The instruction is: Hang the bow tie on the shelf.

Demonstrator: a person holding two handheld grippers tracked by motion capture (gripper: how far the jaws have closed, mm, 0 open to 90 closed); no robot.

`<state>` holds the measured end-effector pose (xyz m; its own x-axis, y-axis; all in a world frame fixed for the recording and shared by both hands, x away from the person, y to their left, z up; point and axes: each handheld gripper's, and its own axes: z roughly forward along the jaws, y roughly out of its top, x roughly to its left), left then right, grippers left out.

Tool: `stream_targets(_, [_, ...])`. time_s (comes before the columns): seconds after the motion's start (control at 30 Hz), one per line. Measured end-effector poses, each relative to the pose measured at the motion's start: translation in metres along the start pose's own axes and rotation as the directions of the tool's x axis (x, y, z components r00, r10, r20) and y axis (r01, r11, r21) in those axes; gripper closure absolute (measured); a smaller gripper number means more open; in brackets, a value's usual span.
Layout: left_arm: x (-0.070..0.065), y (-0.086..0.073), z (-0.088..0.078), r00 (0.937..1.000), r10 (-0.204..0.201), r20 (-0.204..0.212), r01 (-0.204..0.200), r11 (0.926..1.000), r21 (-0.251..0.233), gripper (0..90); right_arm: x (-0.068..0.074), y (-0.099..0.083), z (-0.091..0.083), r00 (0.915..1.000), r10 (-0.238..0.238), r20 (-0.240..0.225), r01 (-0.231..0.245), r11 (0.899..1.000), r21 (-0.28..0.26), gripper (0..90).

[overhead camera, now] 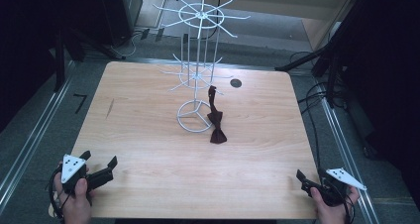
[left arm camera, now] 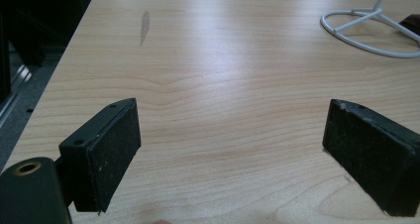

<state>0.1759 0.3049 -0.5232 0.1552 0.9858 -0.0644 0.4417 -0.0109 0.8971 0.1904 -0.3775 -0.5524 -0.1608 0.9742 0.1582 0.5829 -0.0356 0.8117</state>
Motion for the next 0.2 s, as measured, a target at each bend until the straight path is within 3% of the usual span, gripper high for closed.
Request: stream_targets(0.2, [-0.0011, -0.0001, -0.0002, 0.9999, 0.016, 0.002, -0.016, 0.9999, -0.002, 8.4, -0.0028, 0.0002, 0.0004, 0.9997, 0.025, -0.006, -0.025, 1.000, 0.002, 14.3])
